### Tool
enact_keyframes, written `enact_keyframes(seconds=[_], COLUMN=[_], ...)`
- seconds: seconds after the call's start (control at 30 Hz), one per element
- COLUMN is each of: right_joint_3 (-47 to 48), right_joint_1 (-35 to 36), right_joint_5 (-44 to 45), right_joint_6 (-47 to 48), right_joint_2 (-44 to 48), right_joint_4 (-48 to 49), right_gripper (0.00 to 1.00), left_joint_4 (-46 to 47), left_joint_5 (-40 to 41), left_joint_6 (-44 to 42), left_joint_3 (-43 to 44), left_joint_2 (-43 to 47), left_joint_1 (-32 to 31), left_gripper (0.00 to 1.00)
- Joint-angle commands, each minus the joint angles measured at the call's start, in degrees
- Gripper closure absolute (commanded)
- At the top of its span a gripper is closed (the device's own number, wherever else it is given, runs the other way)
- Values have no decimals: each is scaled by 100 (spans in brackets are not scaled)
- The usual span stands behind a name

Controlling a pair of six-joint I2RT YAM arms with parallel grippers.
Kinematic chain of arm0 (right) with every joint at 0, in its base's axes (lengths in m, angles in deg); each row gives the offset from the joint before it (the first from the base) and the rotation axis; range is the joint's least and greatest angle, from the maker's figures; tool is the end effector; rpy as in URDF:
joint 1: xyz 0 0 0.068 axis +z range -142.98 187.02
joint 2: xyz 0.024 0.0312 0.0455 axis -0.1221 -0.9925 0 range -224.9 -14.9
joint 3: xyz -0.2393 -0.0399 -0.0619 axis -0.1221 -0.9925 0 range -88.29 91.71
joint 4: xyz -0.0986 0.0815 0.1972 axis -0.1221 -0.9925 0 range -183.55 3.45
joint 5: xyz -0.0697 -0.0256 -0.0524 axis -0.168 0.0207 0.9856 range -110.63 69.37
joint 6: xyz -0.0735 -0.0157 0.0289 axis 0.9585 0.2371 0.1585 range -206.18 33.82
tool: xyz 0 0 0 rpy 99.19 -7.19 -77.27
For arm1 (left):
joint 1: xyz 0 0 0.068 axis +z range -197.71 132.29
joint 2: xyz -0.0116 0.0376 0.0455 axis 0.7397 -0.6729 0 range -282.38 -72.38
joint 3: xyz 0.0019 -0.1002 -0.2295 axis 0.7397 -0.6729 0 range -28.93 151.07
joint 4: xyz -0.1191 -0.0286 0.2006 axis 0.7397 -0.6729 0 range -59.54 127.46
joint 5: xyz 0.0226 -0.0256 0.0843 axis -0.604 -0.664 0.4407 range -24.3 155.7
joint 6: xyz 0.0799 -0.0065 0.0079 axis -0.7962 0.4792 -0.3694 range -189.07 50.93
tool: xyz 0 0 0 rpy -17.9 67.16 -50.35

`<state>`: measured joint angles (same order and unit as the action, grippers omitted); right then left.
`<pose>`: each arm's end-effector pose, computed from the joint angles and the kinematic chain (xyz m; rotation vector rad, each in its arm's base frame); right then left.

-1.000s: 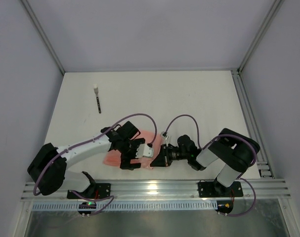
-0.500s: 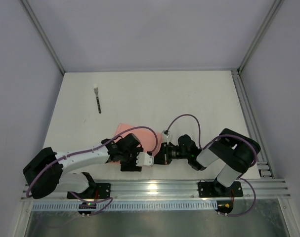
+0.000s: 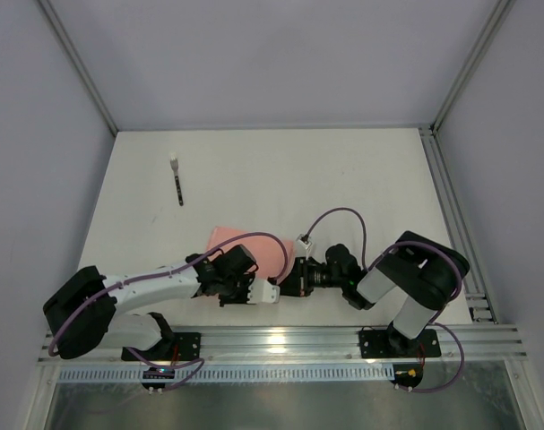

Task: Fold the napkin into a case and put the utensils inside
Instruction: Fold the lower triangle-folded napkin at the center of the board.

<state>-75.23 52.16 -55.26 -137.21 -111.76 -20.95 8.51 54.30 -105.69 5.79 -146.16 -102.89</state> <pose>0.1529 0.2097 0.1026 -0.3773 2.1901 1.6196 0.1097 -0.1819 0.1229 2.0288 1.8909 -0.3599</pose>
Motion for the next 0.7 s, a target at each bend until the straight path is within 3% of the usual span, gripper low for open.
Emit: enact_keyframes(seconds=[0.0, 0.1, 0.17, 0.27, 0.43, 0.5, 0.53, 0.67], right_joint_3=[-14, 56, 118, 547, 1180, 1609, 1760, 2734], right_joint_1=[-32, -23, -32, -111, -445, -498, -515, -507], right_joint_5=[62, -52, -52, 9, 447, 894, 966, 669], right_joint_6=[302, 601, 795, 1348, 2322, 2588, 2658, 2765], right_joint_2=[184, 553, 992, 1704, 2575, 2576, 2462, 1025], right_joint_4=[-82, -862, -1346, -2847, -5080, -5530, -5541, -5191], right_gripper=[90, 70, 62, 48, 45, 47, 64, 93], left_joint_4=[-259, -470, -576, -726, -884, -946, -972, -1112], left_joint_5=[-161, -257, -319, -398, -433, -486, -486, -495], left_joint_6=[-47, -126, -205, -240, -310, -346, -380, -433], left_joint_3=[87, 219, 298, 377, 527, 562, 606, 755], left_joint_2=[91, 74, 48, -14, -5, -22, -57, -180], left_joint_1=[-37, -37, -37, -37, -37, -37, -37, -37], left_gripper=[100, 100, 100, 100, 100, 100, 100, 100])
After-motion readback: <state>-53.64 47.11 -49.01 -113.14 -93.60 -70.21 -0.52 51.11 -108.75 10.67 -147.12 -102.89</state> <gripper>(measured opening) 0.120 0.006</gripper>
